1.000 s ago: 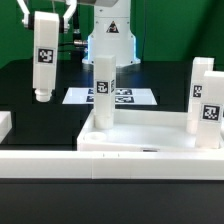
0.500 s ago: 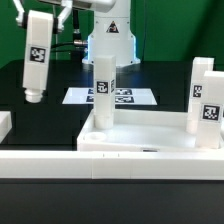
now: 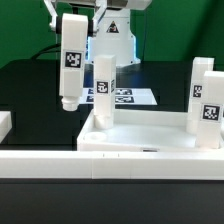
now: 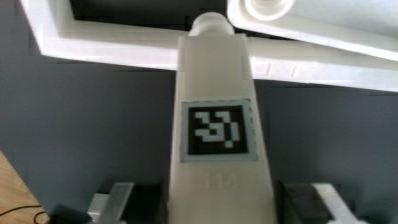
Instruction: Assemble desk
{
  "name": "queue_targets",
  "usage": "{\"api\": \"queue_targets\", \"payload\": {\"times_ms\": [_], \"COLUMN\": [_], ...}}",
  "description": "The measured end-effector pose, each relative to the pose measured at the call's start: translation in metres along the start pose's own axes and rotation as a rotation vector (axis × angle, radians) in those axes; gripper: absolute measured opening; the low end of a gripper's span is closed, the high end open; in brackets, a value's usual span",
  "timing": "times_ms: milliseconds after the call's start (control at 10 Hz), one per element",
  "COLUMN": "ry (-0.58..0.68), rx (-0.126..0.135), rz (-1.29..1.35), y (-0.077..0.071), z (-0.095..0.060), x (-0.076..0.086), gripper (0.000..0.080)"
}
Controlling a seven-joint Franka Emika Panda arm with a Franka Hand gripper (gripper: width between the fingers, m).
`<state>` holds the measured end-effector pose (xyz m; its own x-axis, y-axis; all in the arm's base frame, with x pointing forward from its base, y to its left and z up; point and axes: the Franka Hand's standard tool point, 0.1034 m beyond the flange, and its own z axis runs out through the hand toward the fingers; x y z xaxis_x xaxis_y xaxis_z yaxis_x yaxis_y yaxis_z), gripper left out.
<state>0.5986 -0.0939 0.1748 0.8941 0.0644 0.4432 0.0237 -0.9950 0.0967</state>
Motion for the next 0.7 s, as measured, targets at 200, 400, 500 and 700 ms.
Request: {"api": "queue_targets", "payload": {"times_ms": [200, 400, 500, 700], "ry": [-0.001, -0.006, -0.011, -0.011], "rx": [0.002, 0.017, 0.025, 0.021], "rz": [0.005, 0.025, 0.027, 0.022], "y": [-0.001, -0.011, -0.02, -0.029], "z": [0.001, 0.005, 0.009, 0.015], "x": [-0.001, -0.003, -0.003, -0.004], "gripper": [0.0289, 0.0289, 0.0289, 0.0289]}}
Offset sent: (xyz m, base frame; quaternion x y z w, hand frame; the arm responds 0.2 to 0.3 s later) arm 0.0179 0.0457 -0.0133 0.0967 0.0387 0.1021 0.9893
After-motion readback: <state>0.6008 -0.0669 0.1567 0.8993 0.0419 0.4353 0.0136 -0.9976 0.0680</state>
